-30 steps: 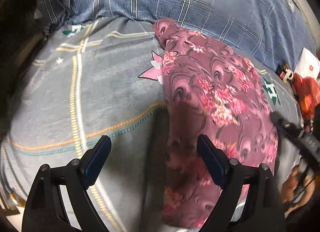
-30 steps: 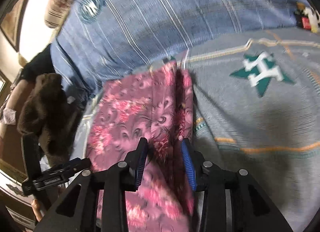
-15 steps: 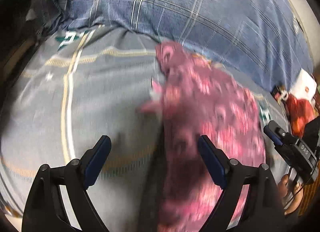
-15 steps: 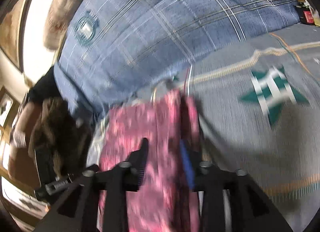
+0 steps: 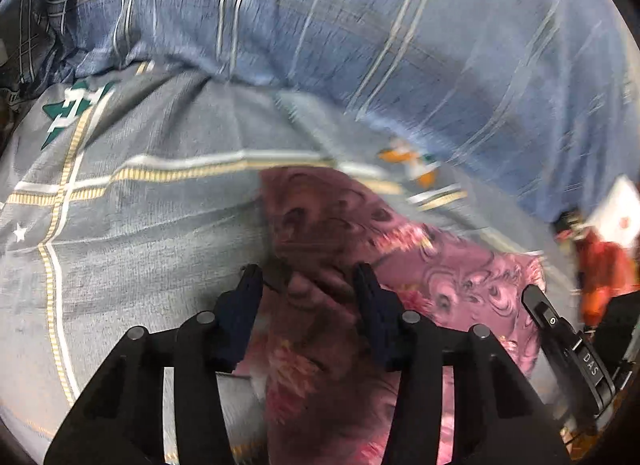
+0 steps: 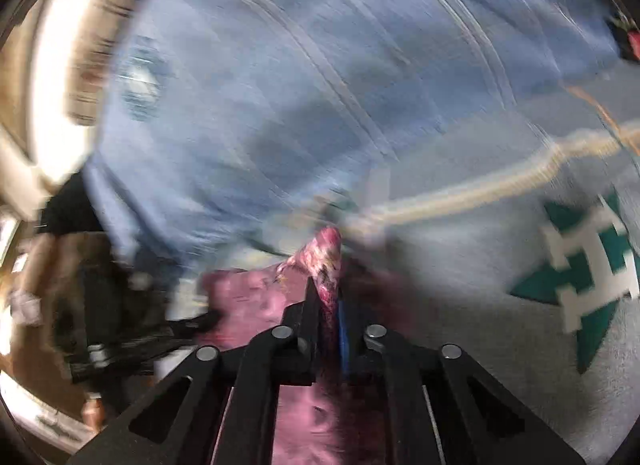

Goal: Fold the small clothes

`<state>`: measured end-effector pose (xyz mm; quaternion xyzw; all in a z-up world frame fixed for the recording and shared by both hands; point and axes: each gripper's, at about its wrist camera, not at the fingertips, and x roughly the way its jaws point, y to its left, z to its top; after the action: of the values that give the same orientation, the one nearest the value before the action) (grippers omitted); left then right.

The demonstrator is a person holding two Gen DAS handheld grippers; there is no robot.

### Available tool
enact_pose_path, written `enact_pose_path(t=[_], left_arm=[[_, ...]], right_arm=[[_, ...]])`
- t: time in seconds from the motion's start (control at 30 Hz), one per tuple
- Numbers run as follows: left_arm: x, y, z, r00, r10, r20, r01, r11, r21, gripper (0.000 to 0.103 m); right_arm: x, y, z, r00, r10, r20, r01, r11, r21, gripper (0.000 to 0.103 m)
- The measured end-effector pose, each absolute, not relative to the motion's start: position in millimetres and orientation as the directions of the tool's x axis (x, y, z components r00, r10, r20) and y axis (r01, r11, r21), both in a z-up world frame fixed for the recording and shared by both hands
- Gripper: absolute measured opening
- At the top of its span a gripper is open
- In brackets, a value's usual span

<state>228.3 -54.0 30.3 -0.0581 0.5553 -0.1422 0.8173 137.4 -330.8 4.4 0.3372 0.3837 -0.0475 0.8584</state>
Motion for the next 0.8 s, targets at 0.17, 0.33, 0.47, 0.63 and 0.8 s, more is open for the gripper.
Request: enact_pose_path(t=[0.17, 0.33, 0.47, 0.63, 0.8], left_arm=[[212.0, -41.3, 48.9, 0.373, -0.325, -0.869, 0.18, 0.944, -0.275, 0.047], [156.8, -30.1, 73.0, 0.44, -0.344, -0.829, 0.29, 0.929, -0.231, 0.068], [133.1, -41.7, 36.9, 0.403, -0.268, -0.875, 0.328, 0.935, -0.135, 0.076], [105.9, -26.0, 60.5, 0.457, -0.228, -0.86, 0.346, 0.936, -0.064, 0.076], [55.3, -9.1, 68.2, 0.595, -0.051, -0.802, 0.338, 0.921, 0.192, 0.085]], right_arm=[[122.5, -338.2, 14.7, 0.708, 0.183, -0.682, 0.334, 0.764, 0.552, 0.016], [94.2, -312.3, 36.6, 0.735, 0.3, -0.608, 0.139, 0.811, 0.569, 0.017], [94.8, -287.7, 7.9, 0.605, 0.209, -0.769, 0.189, 0.9, 0.393, 0.018], [71.9, -277.3, 38.2, 0.547, 0.008, -0.837, 0.237, 0.958, 0.164, 0.05], [31.3, -268.4, 54.1, 0.435, -0.224, -0.872, 0.158, 0.972, -0.171, 0.082]])
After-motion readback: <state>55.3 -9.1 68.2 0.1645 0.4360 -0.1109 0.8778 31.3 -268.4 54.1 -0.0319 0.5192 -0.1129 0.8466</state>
